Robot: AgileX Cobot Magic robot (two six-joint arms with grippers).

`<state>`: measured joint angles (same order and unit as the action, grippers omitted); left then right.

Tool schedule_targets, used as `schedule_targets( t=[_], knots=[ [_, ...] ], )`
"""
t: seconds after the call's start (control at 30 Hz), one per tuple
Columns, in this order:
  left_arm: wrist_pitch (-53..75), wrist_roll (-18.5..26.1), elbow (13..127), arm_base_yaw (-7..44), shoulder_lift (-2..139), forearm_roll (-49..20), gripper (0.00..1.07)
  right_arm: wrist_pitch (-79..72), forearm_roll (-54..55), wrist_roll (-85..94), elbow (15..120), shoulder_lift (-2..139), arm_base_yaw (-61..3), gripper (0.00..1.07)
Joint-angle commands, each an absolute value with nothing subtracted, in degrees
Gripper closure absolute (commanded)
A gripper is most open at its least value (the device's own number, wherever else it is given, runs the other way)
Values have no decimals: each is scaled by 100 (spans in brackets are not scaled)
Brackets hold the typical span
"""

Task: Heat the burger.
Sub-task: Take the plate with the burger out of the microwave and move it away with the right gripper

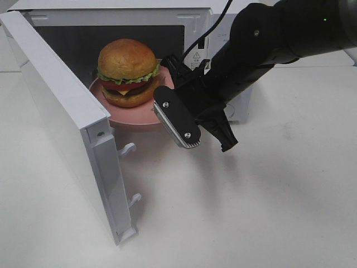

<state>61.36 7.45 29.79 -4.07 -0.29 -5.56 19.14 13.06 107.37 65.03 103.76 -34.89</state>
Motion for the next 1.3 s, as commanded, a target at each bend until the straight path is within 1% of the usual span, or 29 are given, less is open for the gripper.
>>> schedule_targets(
  t=[0.03, 0.1, 0.17, 0.27, 0.33, 0.57, 0.7, 0.87, 1.13, 1.3],
  knots=[
    [6136, 722, 2968, -418, -138, -567, 9, 1524, 1398, 10749, 6176, 9884, -3484, 107],
    [6136, 722, 2968, -418, -138, -567, 9, 1524, 1387, 10749, 6079, 9786, -3484, 107],
    [6136, 722, 2968, -418, -138, -567, 9, 1518, 1381, 10709, 5730, 9460, -3484, 107],
    [6136, 722, 2968, -418, -138, -567, 9, 1530, 1375, 10686, 5621, 9362, -3484, 107],
    [6136, 722, 2968, -418, -138, -567, 9, 1610, 1335, 10651, 5220, 8995, -3484, 107],
    [6136, 722, 2968, -418, -138, -567, 9, 1650, 1238, 10302, 4641, 8422, -3484, 107],
    [6136, 722, 2968, -418, -138, -567, 9, 1862, 928, 9969, 4286, 8033, -3484, 107],
    [6136, 722, 2968, -418, -138, -567, 9, 2045, 269, 9265, 3770, 7426, -3484, 107],
    [6136, 722, 2968, -418, -138, -567, 9, 2103, -109, 8549, 3220, 6600, -3484, 107],
    [6136, 722, 2968, -418, -138, -567, 9, 2217, -132, 8434, 2962, 6113, -3484, 107]
  ],
)
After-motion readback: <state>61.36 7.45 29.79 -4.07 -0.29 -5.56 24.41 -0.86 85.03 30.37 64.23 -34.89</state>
